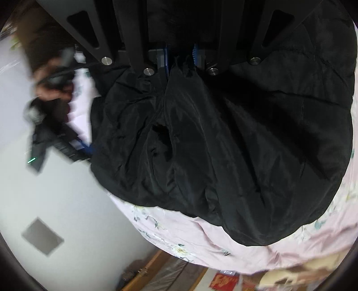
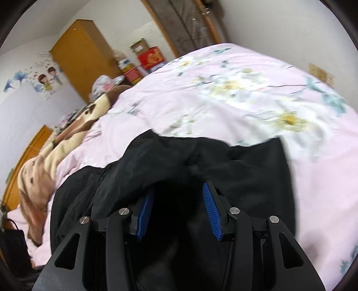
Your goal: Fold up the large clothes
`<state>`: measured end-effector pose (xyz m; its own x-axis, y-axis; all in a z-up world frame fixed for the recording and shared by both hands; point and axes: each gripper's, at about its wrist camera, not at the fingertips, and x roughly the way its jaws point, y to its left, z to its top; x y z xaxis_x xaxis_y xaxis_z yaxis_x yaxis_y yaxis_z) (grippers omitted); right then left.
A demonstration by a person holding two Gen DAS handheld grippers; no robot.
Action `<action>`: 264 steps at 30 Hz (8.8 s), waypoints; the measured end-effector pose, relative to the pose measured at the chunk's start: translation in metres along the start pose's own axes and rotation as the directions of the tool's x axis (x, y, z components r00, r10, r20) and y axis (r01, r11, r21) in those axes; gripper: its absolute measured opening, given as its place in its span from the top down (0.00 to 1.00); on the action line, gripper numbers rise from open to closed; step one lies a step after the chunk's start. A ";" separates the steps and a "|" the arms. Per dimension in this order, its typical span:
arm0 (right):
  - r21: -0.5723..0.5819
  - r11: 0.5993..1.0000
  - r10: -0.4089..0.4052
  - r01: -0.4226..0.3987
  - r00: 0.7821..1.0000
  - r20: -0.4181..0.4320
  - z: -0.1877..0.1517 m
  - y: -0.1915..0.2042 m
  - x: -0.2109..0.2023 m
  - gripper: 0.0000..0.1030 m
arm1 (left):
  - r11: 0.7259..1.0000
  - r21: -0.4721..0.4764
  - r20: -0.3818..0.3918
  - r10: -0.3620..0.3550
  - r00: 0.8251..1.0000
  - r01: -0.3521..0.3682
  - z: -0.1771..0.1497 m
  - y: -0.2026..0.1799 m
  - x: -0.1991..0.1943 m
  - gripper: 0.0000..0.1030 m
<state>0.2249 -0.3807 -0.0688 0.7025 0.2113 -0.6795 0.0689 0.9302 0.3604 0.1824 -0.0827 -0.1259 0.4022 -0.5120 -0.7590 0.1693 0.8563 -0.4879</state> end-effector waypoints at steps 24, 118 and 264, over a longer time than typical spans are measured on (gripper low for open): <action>-0.457 0.885 0.055 -0.092 0.994 -0.092 -0.024 0.064 -0.014 0.56 | 0.974 0.186 0.174 0.099 0.980 -0.132 0.066 0.044 -0.103 0.42; -0.152 0.966 -0.226 0.211 0.970 -0.089 -0.268 -0.019 -0.261 0.37 | 0.880 -0.054 0.096 0.474 0.875 -0.471 -0.230 0.090 -0.203 0.33; -0.127 0.987 0.078 -0.096 0.987 -0.140 -0.052 -0.049 -0.124 0.26 | 0.992 -0.037 0.064 0.125 0.990 -0.123 0.037 0.123 -0.127 0.16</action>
<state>0.0971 -0.4368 -0.0354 0.5996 0.3229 -0.7323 -0.0894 0.9363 0.3396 0.1852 0.0905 -0.0737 0.4765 -0.3955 -0.7852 0.0854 0.9097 -0.4064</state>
